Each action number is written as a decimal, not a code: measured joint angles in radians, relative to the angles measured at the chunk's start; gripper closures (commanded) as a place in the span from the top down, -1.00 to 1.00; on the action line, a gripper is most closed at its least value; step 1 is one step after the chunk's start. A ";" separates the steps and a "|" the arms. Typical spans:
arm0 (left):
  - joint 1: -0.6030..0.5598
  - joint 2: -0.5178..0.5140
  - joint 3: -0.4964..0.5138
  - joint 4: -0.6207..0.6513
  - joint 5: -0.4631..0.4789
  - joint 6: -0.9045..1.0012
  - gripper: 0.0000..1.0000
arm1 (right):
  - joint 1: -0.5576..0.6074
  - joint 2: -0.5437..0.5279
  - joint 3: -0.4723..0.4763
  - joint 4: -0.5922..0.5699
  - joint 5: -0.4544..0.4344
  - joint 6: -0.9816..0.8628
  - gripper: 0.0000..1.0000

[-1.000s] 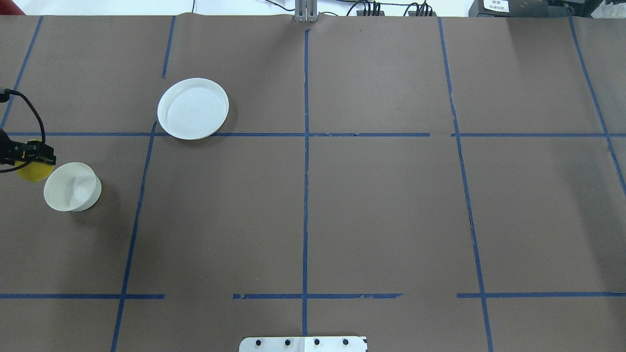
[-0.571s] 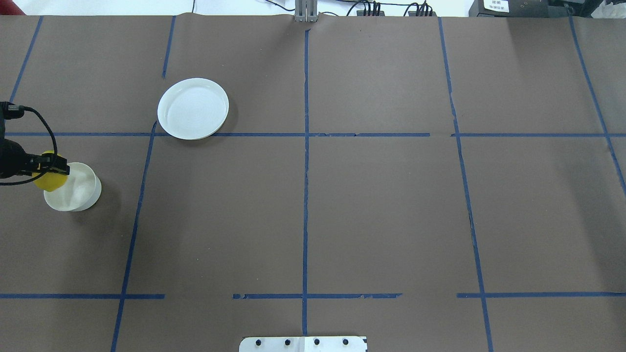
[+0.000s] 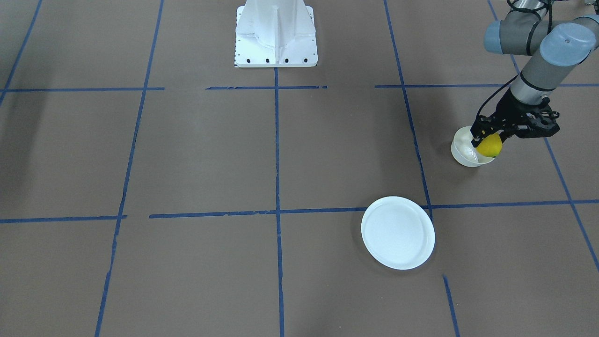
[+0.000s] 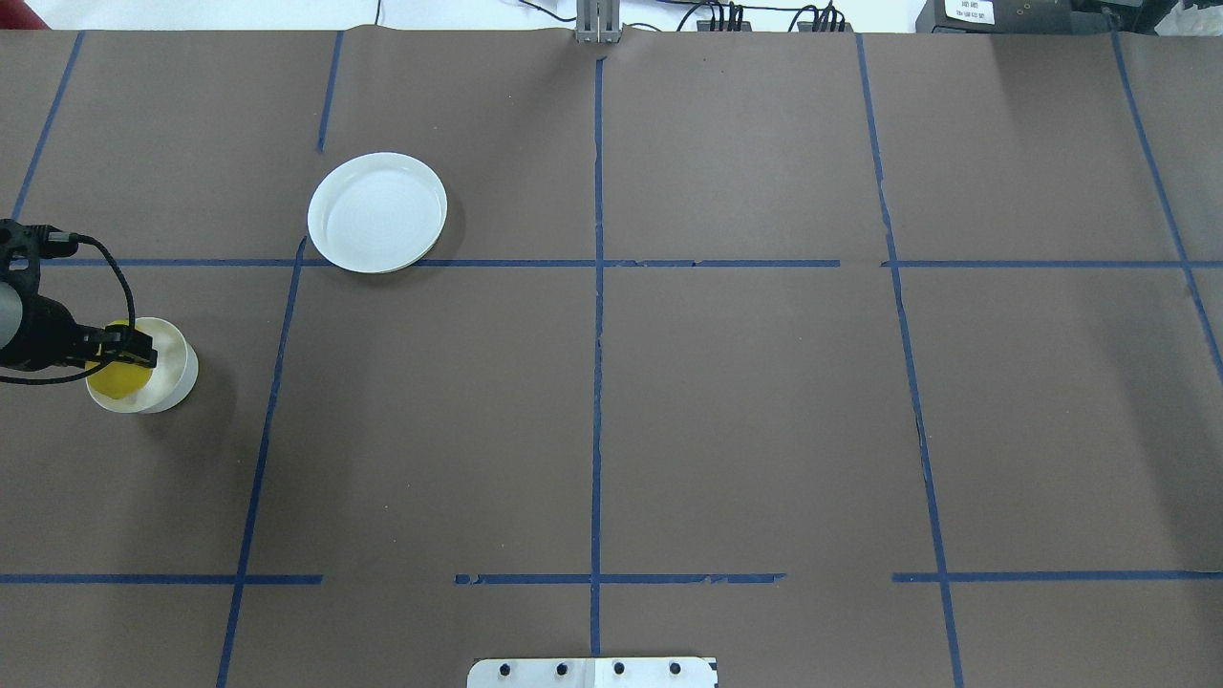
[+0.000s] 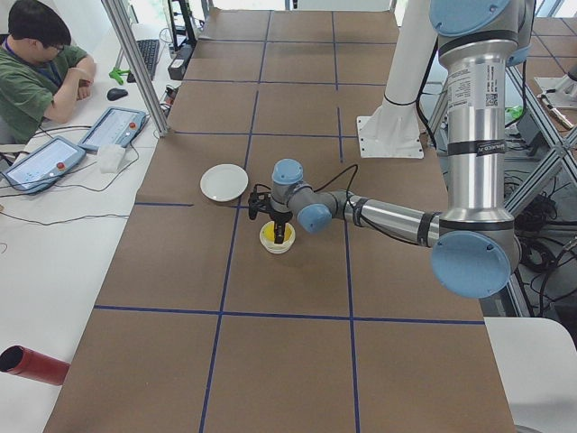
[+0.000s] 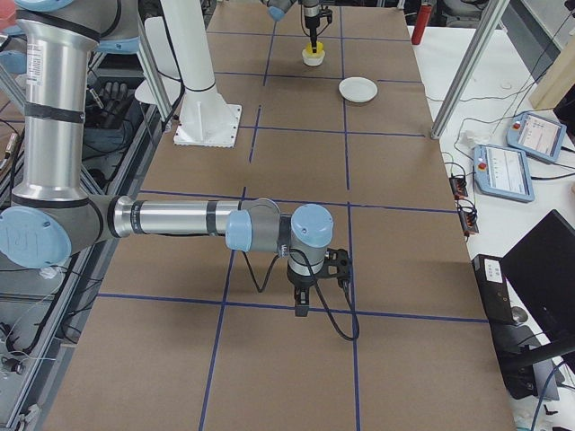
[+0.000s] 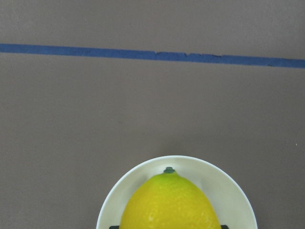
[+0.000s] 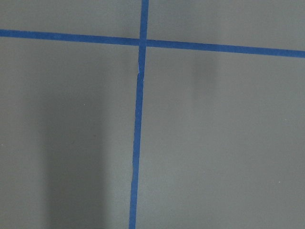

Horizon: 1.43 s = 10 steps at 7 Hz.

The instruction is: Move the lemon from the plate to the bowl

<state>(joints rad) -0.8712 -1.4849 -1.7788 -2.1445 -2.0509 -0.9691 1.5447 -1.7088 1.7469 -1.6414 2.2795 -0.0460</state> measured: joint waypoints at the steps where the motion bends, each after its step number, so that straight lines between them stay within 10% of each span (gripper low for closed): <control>1: 0.010 0.000 0.001 0.001 -0.001 0.002 0.99 | 0.000 0.000 0.000 0.000 0.000 0.000 1.00; 6: -0.006 0.007 -0.009 0.002 -0.060 0.037 1.00 | 0.000 0.000 0.000 0.000 0.000 0.000 1.00; 10: -0.281 0.031 -0.048 0.177 -0.080 0.506 1.00 | 0.000 0.000 0.000 0.000 0.000 0.000 1.00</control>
<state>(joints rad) -1.1522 -1.4535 -1.8267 -1.9672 -2.1305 -0.4635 1.5447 -1.7089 1.7472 -1.6414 2.2795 -0.0460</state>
